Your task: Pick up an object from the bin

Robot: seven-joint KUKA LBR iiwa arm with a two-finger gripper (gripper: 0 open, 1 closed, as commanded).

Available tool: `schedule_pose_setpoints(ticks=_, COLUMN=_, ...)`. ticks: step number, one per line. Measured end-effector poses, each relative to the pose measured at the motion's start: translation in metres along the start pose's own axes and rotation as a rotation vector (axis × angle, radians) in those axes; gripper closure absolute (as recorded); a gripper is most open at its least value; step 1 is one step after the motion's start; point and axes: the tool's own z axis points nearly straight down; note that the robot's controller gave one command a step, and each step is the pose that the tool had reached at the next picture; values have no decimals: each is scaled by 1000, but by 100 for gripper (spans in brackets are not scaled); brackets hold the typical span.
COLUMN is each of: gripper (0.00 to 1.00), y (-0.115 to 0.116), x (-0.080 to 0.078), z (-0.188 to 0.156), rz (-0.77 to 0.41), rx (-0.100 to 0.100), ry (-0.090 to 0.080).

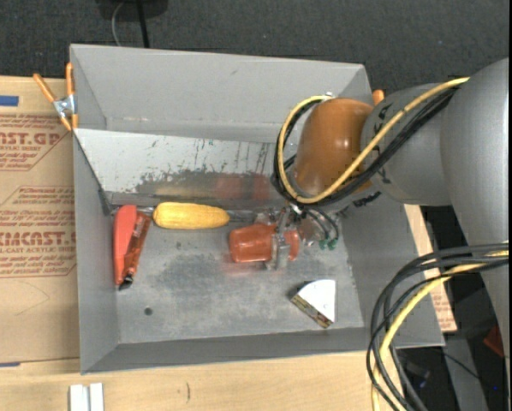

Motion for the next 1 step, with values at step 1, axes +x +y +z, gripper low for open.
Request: schedule_pose_setpoints(ticks=1, gripper=100, y=4, x=-1, z=-213, rz=20, rx=1, ry=-5)
